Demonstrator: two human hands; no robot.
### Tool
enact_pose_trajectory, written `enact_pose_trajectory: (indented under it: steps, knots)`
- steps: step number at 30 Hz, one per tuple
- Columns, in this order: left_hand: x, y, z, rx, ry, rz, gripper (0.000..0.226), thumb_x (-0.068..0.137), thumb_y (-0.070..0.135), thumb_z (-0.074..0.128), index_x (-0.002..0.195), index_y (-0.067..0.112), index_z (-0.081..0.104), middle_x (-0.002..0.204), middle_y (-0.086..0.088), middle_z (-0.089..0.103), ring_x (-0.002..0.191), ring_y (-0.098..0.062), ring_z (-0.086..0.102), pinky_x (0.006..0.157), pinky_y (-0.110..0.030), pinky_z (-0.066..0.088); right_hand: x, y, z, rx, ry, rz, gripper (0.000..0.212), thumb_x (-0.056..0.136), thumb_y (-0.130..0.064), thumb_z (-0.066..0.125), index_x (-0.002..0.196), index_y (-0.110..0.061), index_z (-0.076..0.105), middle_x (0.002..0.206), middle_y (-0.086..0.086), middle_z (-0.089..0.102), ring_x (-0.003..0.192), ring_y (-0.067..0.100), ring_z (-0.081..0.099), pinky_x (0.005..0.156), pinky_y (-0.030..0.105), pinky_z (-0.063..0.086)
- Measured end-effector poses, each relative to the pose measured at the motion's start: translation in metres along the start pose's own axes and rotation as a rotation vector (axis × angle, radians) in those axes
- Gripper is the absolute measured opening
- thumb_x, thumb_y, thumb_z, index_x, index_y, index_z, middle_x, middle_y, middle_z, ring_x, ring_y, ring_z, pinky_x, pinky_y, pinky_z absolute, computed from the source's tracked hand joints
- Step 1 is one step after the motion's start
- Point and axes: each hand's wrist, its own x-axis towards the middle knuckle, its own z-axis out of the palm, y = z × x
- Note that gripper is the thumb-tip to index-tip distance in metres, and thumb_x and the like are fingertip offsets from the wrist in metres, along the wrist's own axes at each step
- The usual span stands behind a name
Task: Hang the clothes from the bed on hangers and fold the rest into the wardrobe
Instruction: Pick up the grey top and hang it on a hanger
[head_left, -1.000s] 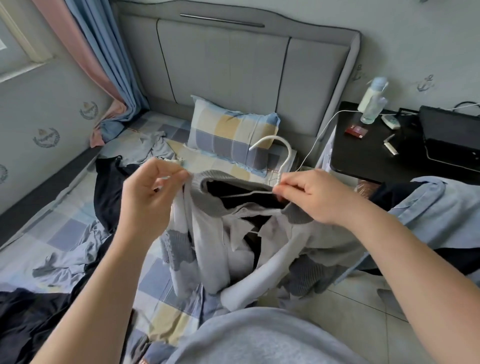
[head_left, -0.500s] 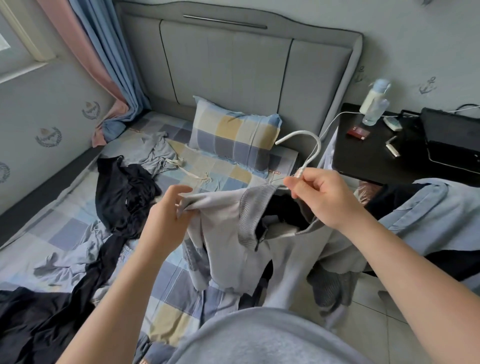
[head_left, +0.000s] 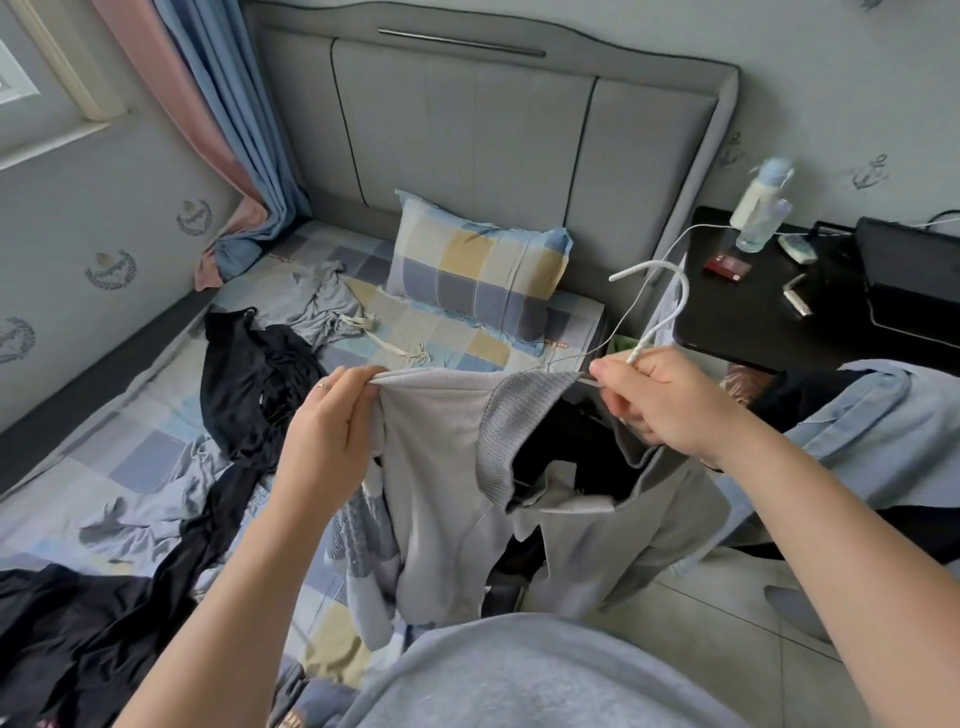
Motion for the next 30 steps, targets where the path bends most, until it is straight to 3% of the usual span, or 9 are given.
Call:
enact_pose_trajectory:
  steps: [5,12,14,16,18,21,24,27,30]
  knots:
    - [-0.012,0.010,0.005,-0.032,0.153,-0.055,0.032,0.102,0.014,0.040,0.117,0.004,0.067,0.107,-0.004,0.070,0.097,-0.018,0.063,0.082,-0.022,0.045,0.003,-0.003,0.001,-0.092,0.036,-0.026,0.054,0.106,-0.034,0.046,0.054,-0.019,0.053,0.039,-0.010,0.033,0.034,0.004,0.029,0.038,0.012,0.026]
    - [-0.021,0.019,0.006,0.021,0.320,-0.077,0.035,0.101,0.018,0.038,0.112,0.006,0.069,0.099,-0.005,0.072,0.086,-0.016,0.060,0.066,-0.033,0.048,0.004,-0.009,0.002,-0.166,-0.020,-0.007,0.053,0.105,-0.032,0.047,0.056,-0.010,0.048,0.039,-0.012,0.033,0.033,0.004,0.032,0.038,0.009,0.028]
    - [-0.021,0.019,0.006,0.084,0.357,-0.069,0.028,0.101,0.014,0.040,0.106,0.009,0.067,0.093,-0.004,0.067,0.081,-0.021,0.057,0.061,-0.033,0.043,0.003,-0.009,0.006,-0.197,-0.043,-0.013,0.053,0.105,-0.031,0.047,0.056,-0.010,0.046,0.040,-0.012,0.033,0.034,0.004,0.032,0.040,0.009,0.029]
    - [-0.016,0.015,0.005,0.084,0.350,-0.095,0.024,0.101,0.015,0.039,0.103,0.010,0.063,0.093,-0.003,0.061,0.084,-0.022,0.052,0.065,-0.032,0.036,0.000,-0.008,0.010,-0.189,-0.095,-0.032,0.053,0.106,-0.028,0.046,0.056,-0.008,0.043,0.044,-0.010,0.032,0.037,0.004,0.030,0.041,0.009,0.028]
    - [-0.008,0.008,0.004,-0.002,0.282,-0.228,0.024,0.102,0.018,0.038,0.098,0.011,0.061,0.091,0.002,0.061,0.086,-0.021,0.052,0.068,-0.031,0.034,-0.002,-0.008,0.010,-0.116,-0.126,-0.032,0.051,0.105,-0.027,0.046,0.059,-0.006,0.042,0.047,-0.006,0.030,0.039,0.007,0.027,0.041,0.013,0.026]
    - [0.005,-0.005,0.001,-0.035,0.018,-0.389,0.022,0.105,0.017,0.043,0.091,0.015,0.061,0.087,0.001,0.063,0.088,-0.023,0.057,0.068,-0.031,0.040,-0.006,-0.009,0.007,-0.106,-0.131,-0.060,0.049,0.106,-0.025,0.045,0.063,-0.002,0.042,0.047,-0.010,0.028,0.038,0.004,0.026,0.041,0.010,0.025]
    - [0.008,0.000,-0.009,-0.086,-0.174,-0.292,0.026,0.106,0.020,0.044,0.095,0.022,0.068,0.091,0.008,0.068,0.088,-0.009,0.060,0.073,-0.016,0.044,-0.008,-0.010,0.014,-0.151,-0.057,-0.102,0.050,0.106,-0.025,0.046,0.062,-0.002,0.046,0.044,-0.010,0.034,0.037,0.004,0.034,0.042,0.010,0.031]
    - [0.007,0.023,-0.006,-0.095,-0.431,-0.147,0.028,0.105,0.031,0.045,0.097,0.020,0.069,0.088,0.005,0.068,0.082,-0.012,0.062,0.076,-0.032,0.051,-0.005,-0.013,0.026,-0.250,0.030,-0.139,0.050,0.104,-0.029,0.050,0.057,-0.011,0.052,0.048,-0.008,0.042,0.042,0.004,0.040,0.051,0.012,0.034]
    - [0.005,0.037,0.003,-0.136,-0.474,-0.101,0.023,0.102,0.026,0.054,0.097,0.012,0.071,0.089,0.000,0.065,0.079,-0.011,0.059,0.076,-0.032,0.046,-0.003,-0.014,0.031,-0.303,0.052,-0.145,0.049,0.102,-0.032,0.053,0.057,-0.011,0.054,0.050,-0.005,0.042,0.042,0.004,0.040,0.051,0.013,0.035]
